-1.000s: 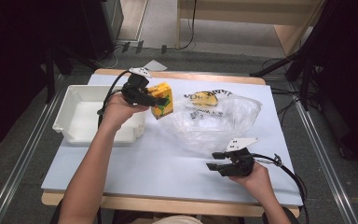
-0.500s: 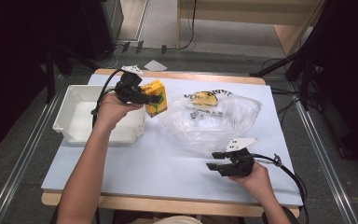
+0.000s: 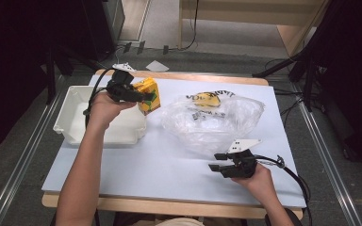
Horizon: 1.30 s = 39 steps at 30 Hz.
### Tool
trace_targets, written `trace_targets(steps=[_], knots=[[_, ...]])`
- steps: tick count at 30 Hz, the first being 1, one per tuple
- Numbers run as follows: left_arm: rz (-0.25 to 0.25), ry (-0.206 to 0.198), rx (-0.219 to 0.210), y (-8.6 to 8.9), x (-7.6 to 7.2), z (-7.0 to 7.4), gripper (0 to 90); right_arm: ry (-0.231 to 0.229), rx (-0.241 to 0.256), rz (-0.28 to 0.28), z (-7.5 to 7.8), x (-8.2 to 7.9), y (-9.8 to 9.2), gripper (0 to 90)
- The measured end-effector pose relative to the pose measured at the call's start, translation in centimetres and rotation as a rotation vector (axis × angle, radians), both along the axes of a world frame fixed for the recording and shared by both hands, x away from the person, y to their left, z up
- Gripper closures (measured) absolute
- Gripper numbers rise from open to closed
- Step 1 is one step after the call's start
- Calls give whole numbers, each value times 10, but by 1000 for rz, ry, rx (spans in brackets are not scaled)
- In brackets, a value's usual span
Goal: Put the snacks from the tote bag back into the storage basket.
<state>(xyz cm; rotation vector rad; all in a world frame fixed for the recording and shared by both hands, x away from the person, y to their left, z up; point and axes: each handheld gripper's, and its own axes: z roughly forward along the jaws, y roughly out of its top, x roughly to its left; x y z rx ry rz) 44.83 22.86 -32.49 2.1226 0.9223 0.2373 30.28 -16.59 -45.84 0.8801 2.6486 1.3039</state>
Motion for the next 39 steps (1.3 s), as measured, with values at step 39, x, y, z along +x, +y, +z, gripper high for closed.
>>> trace_targets(steps=[39], knots=[[204,3,17,53,35,-33,525,3,-10,9,-1,-2,1,509]])
